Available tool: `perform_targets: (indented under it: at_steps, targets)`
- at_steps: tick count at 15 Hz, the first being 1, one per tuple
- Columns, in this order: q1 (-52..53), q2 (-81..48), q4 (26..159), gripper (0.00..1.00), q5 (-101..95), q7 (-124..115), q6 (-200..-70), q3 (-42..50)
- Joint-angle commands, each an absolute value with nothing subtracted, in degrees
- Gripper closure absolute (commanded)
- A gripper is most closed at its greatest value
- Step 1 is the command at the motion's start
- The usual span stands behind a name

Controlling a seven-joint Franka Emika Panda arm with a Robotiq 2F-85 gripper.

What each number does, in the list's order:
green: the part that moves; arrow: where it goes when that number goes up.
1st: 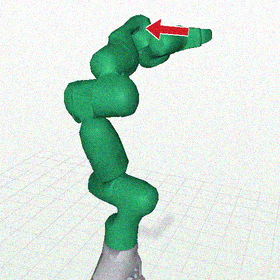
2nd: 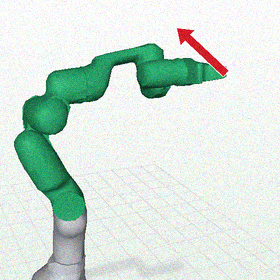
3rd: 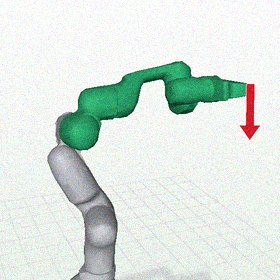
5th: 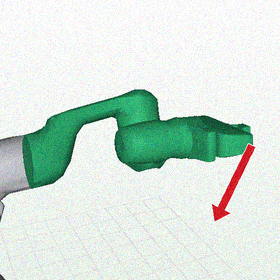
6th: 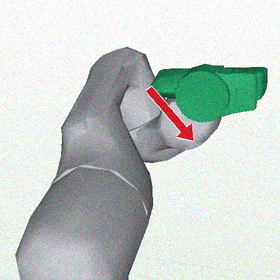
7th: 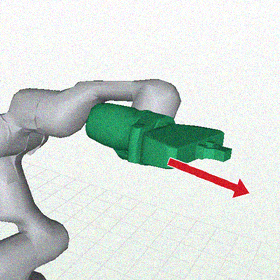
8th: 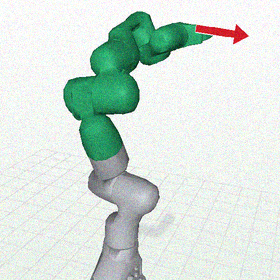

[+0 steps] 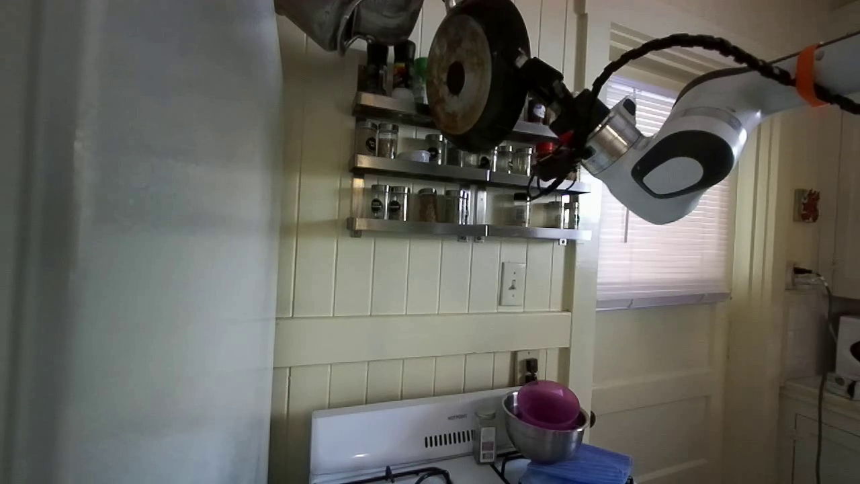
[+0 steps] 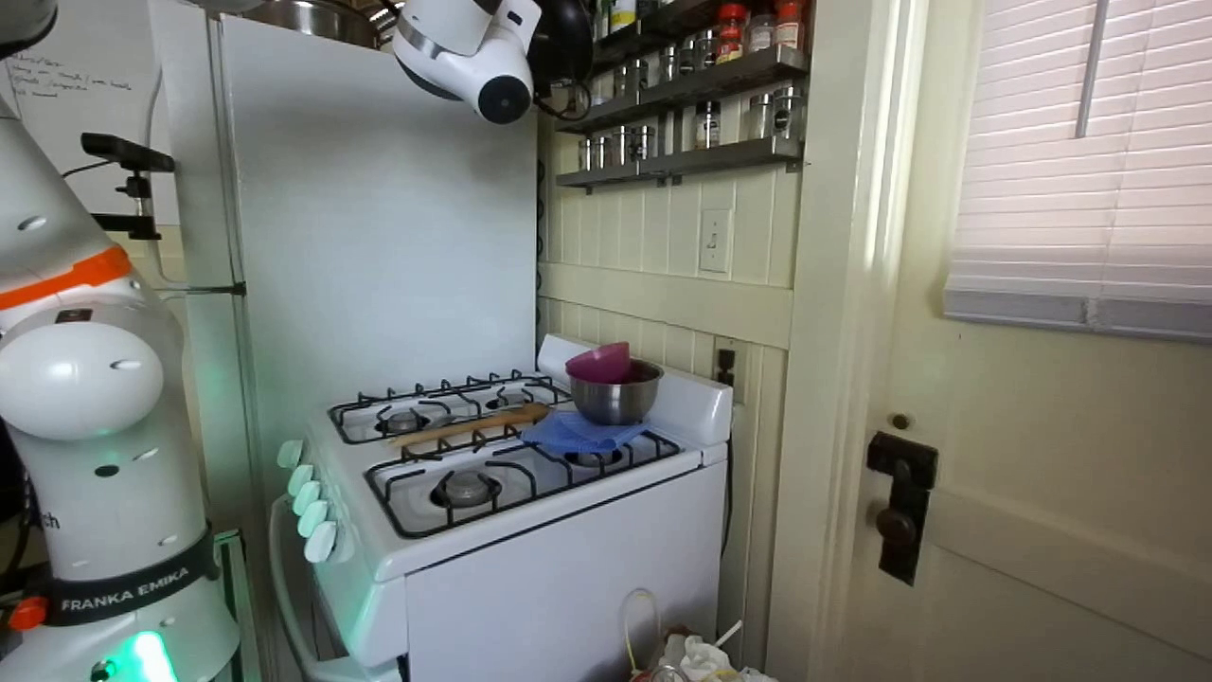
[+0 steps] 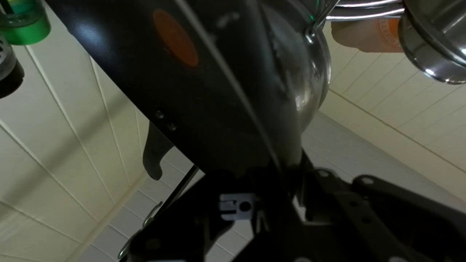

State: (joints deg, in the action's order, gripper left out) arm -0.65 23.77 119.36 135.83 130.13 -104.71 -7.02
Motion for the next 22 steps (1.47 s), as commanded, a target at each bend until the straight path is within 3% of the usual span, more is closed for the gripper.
perform_targets:
  at_steps: [1,22]
  targets:
    - [0.0,24.9,118.9,0.98,135.2,130.6,-106.0,-8.1]
    - [-0.9,30.8,119.2,0.98,135.6,136.0,-113.2,-8.8]
